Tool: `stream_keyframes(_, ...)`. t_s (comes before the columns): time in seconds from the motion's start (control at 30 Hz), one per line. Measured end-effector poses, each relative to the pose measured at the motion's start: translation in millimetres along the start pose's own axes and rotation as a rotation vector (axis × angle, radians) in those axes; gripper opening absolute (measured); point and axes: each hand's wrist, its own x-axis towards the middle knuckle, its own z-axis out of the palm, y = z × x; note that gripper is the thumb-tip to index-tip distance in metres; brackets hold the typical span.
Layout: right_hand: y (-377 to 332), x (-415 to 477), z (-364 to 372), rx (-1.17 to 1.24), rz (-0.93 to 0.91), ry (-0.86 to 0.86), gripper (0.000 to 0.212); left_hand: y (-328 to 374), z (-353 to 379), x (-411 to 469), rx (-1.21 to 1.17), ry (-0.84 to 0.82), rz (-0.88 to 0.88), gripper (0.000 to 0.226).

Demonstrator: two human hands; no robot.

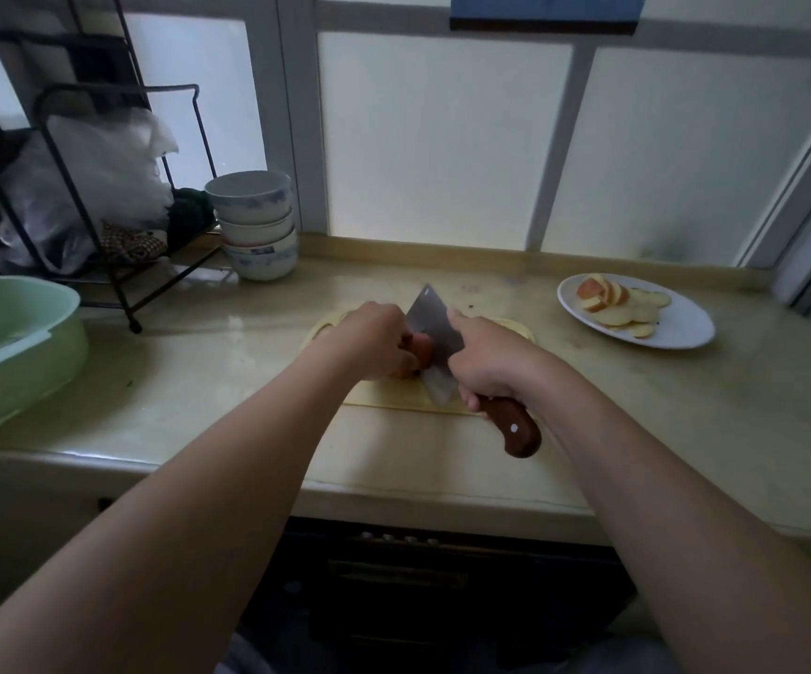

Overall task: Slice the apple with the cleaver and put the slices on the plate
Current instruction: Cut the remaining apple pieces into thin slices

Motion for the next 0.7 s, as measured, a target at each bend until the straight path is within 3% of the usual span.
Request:
stream_keyframes(0.13, 5, -8, 4, 0.038, 0.001, -0.002, 0.098, -2, 7, -9, -0.098, 0.086, 0.033, 0.036)
stream_keyframes(0.3, 11, -10, 8, 0.169, -0.017, 0.06, 0.088, -11, 36, -25, -0.203, 0.209, 0.138, 0.012)
stream_keyframes(0.47, 20, -7, -1, 0.29, -0.049, 0.245, 0.093, -19, 50, -25, -0.235, 0.32, 0.133, 0.042)
stream_keyframes(0.7, 20, -7, -3, 0.349, -0.079, 0.259, 0.091, -21, 54, -22, -0.26, 0.343, 0.138, 0.044)
